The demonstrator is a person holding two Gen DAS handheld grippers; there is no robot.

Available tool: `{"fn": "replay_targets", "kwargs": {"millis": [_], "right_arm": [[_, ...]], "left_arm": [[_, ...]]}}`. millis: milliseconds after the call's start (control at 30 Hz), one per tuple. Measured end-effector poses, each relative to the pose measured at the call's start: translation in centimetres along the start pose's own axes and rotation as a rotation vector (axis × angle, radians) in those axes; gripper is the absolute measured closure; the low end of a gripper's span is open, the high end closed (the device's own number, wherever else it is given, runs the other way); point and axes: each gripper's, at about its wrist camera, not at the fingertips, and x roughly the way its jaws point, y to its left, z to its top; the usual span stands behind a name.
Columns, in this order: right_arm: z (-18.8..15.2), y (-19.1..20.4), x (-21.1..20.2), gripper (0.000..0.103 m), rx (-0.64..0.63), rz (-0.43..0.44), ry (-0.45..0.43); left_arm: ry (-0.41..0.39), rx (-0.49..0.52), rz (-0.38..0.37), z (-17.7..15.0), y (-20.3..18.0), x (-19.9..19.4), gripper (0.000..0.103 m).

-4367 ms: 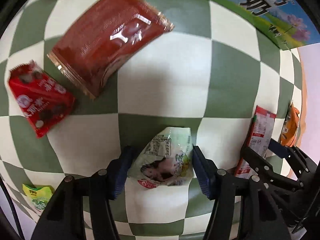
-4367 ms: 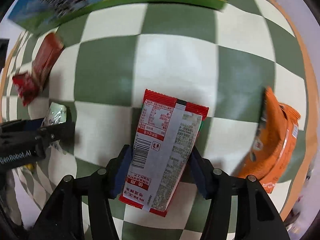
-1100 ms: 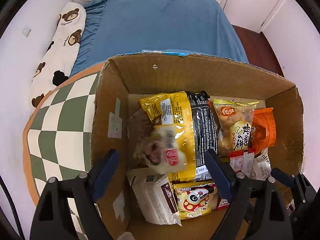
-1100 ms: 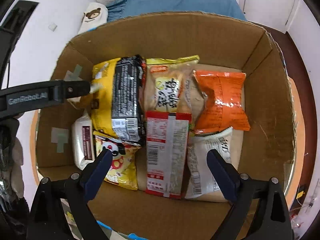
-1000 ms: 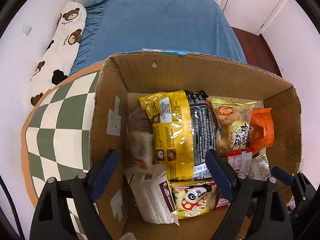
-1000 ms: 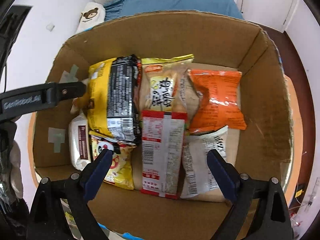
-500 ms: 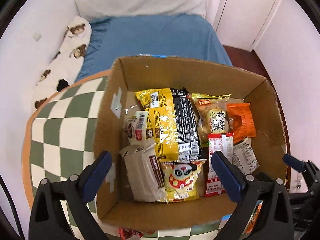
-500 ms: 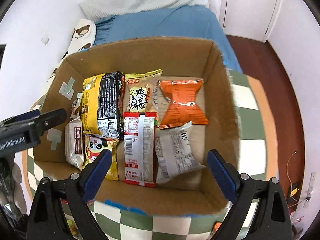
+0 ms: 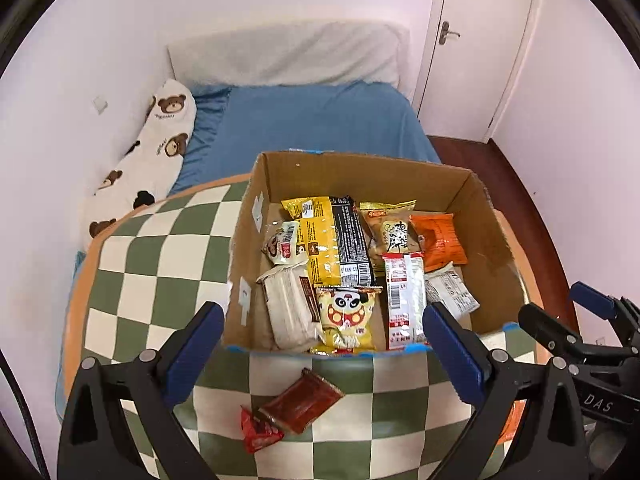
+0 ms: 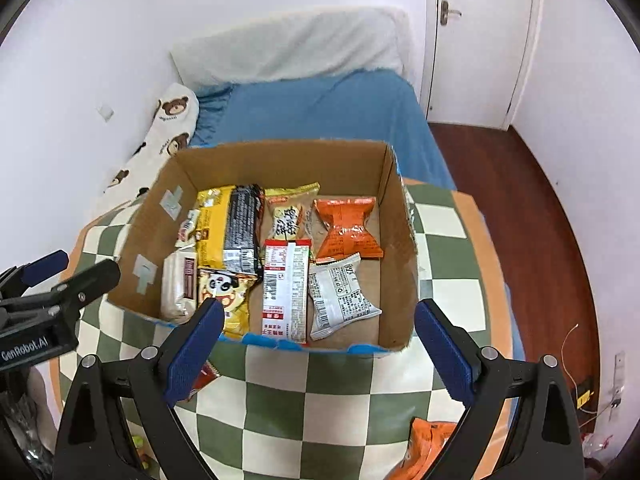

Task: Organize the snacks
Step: 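Carry both packets into the box and open both tools, then grasp the orange packet with right tool while left tool grasps green candy bag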

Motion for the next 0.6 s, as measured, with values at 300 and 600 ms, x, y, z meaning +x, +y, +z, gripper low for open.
{"fn": "replay_targets", "kwargs": {"millis": [300,600], "right_arm": [[-2.7,0.5,-4.7,0.005,0.041,0.052,-0.052],[-9.4,-6.1,-1.0,0.005,0.188,0.006,0.126]], "left_arm": [[-0.05,-0.01,-0.004,-2.7,0.3,-4.5,0.001],[0.135,-0.048,0.057,-9.6,1.0,1.7,0.001]]}}
